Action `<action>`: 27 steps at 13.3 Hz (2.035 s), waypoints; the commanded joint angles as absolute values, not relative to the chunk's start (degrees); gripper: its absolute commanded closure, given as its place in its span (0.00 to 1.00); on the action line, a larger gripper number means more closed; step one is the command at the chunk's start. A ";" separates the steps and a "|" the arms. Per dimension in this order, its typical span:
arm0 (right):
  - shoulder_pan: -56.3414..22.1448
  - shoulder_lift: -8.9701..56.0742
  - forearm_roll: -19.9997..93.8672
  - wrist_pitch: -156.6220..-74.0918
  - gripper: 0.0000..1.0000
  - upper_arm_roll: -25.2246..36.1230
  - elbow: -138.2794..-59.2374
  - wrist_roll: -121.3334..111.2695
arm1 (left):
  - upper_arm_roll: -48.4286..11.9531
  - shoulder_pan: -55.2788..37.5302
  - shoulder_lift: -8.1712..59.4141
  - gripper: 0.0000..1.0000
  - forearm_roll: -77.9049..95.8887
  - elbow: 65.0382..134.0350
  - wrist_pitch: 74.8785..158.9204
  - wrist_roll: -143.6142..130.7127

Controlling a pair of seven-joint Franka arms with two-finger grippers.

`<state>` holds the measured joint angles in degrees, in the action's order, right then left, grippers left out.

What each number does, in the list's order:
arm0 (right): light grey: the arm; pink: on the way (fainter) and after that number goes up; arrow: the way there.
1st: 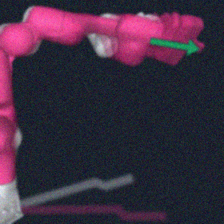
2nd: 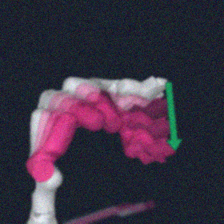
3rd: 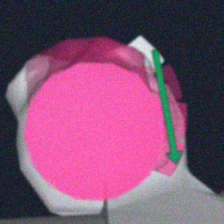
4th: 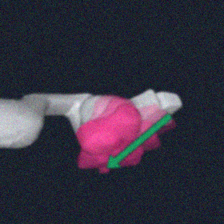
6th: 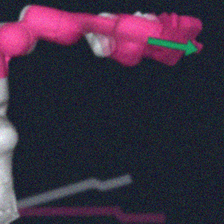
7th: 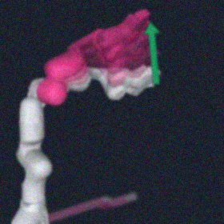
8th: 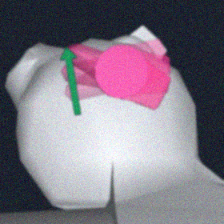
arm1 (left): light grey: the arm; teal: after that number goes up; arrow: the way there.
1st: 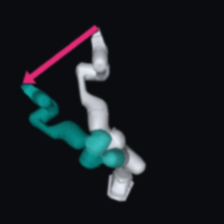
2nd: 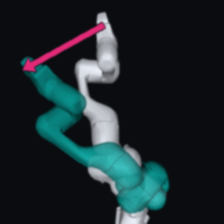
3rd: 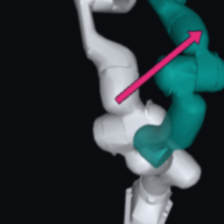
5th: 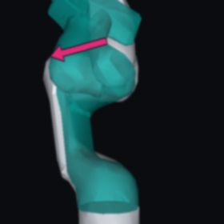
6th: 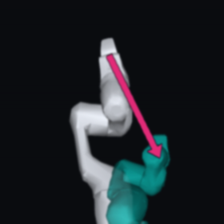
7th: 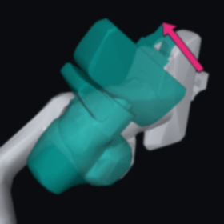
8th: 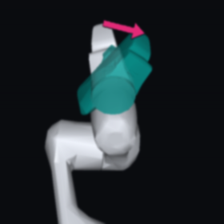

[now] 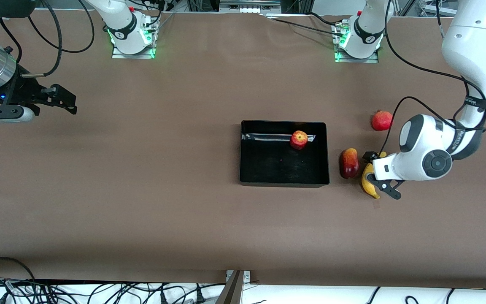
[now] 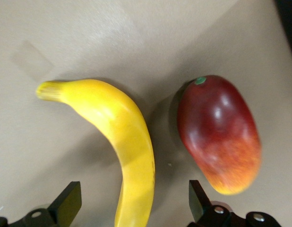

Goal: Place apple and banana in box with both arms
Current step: 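Grasp the yellow banana with the left gripper, then carry the yellow banana over the black box with the left gripper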

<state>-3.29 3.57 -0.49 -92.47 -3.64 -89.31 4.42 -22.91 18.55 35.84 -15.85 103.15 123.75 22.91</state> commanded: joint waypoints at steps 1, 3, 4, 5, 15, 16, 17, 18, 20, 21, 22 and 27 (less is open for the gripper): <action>-3.43 3.60 -1.49 -92.46 0.00 -3.69 -88.68 4.66 | -23.73 20.13 33.31 0.00 -19.24 108.54 128.40 23.91; -3.43 3.60 -1.49 -92.46 0.00 -3.78 -88.68 4.66 | -23.73 20.74 34.01 0.48 -20.39 108.54 128.32 23.73; -3.43 3.60 -1.49 -92.46 0.00 -3.78 -88.68 4.66 | -23.73 21.00 34.45 0.70 -20.48 108.28 128.32 23.82; -3.43 3.60 -1.49 -92.46 0.00 -3.69 -88.68 4.66 | -23.73 21.53 34.54 0.95 -20.48 108.28 128.41 23.82; -3.43 3.60 -1.49 -92.46 0.00 -3.69 -88.68 4.75 | -30.31 19.78 29.79 1.00 -19.60 92.14 102.70 22.07; -3.43 3.60 -1.49 -92.46 0.00 -3.69 -88.68 4.75 | -31.45 17.77 29.79 1.00 -18.99 89.33 99.70 20.06; -3.43 3.60 -1.49 -92.46 0.00 -3.69 -88.68 4.66 | -31.99 15.23 29.79 1.00 -17.85 87.12 98.02 16.56; -3.43 3.60 -1.49 -92.46 0.00 -3.69 -88.68 4.66 | -32.17 10.94 29.79 1.00 -16.10 84.84 96.43 11.39; -3.43 3.60 -1.49 -92.46 0.00 -3.69 -88.68 4.66 | -32.08 3.11 30.84 1.00 -11.71 83.32 96.06 -4.48; -3.43 3.60 -1.49 -92.46 0.00 -3.69 -88.68 4.66 | -32.08 -0.58 32.59 1.00 -11.43 83.32 96.59 -12.05; -3.43 3.60 -1.49 -92.46 0.00 -3.69 -88.68 4.66 | -31.99 -4.70 34.09 1.00 -11.86 83.32 99.46 -19.09; -3.43 3.60 -1.49 -92.46 0.00 -3.69 -88.68 4.66 | -31.73 -10.28 42.00 1.00 -12.04 84.64 113.19 -30.23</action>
